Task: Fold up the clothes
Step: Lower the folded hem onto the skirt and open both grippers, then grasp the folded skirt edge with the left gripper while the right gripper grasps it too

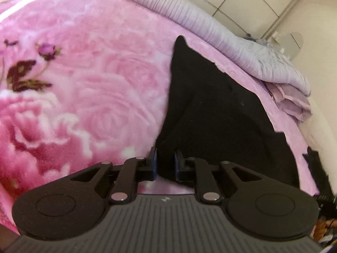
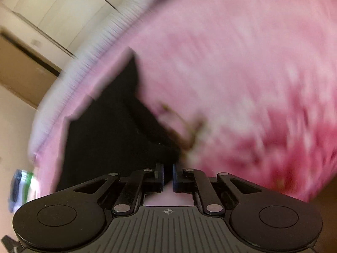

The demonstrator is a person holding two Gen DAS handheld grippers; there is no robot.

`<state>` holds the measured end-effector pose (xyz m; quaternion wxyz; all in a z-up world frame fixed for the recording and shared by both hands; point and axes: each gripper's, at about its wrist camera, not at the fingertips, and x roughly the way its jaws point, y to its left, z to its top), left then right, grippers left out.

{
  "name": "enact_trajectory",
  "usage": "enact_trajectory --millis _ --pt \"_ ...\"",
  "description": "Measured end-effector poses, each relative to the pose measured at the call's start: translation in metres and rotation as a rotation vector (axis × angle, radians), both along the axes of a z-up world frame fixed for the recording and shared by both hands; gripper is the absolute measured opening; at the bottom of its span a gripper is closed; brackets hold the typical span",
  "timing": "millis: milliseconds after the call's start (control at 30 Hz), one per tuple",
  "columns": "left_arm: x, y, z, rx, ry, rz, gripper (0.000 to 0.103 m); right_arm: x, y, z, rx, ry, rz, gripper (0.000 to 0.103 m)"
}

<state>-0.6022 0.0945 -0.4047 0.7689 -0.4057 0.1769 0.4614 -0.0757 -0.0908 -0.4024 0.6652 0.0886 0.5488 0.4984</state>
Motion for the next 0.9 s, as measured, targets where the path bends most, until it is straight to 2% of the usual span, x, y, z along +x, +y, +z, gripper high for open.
enact_trajectory --millis 67,100,200,233,300,367,500,633,733,800,833,867,900 --pt "-0.006 -0.004 0.007 -0.003 0.017 -0.012 0.022 -0.002 -0.007 0.009 0.008 -0.018 0.021 0.018" --pt "-0.009 -0.004 0.011 0.000 0.027 -0.017 0.023 -0.004 -0.009 0.015 -0.004 -0.054 0.040 0.022" --pt "-0.016 0.000 0.026 0.036 0.065 -0.031 0.023 -0.010 -0.010 0.037 -0.036 -0.214 0.080 0.040" --pt "-0.017 0.003 0.032 0.065 0.081 -0.037 0.024 -0.012 -0.010 0.044 -0.042 -0.273 0.088 0.041" --pt "-0.012 0.013 0.042 0.104 0.083 -0.055 0.034 -0.015 -0.003 0.056 0.001 -0.359 0.119 0.042" --pt "0.002 0.031 0.047 0.114 0.057 -0.104 0.039 -0.016 0.017 0.063 0.059 -0.387 0.164 0.042" --pt "0.042 0.074 0.041 0.096 0.009 -0.202 0.041 -0.020 0.073 0.070 0.175 -0.404 0.291 0.042" --pt "0.073 0.110 0.023 0.063 0.006 -0.240 0.042 -0.019 0.136 0.057 0.183 -0.390 0.364 0.042" --pt "0.085 0.120 0.009 0.049 0.013 -0.257 0.041 -0.018 0.158 0.042 0.136 -0.399 0.399 0.042" --pt "0.091 0.123 0.001 0.051 0.011 -0.274 0.032 -0.018 0.163 0.031 0.118 -0.382 0.435 0.042" --pt "0.092 0.123 0.000 0.061 0.015 -0.281 0.023 -0.020 0.163 0.028 0.113 -0.373 0.451 0.031" --pt "0.092 0.122 -0.001 0.076 0.021 -0.287 0.004 -0.023 0.159 0.028 0.115 -0.400 0.461 0.021" --pt "0.092 0.120 -0.002 0.091 0.027 -0.292 0.005 -0.027 0.155 0.029 0.120 -0.444 0.469 0.012"
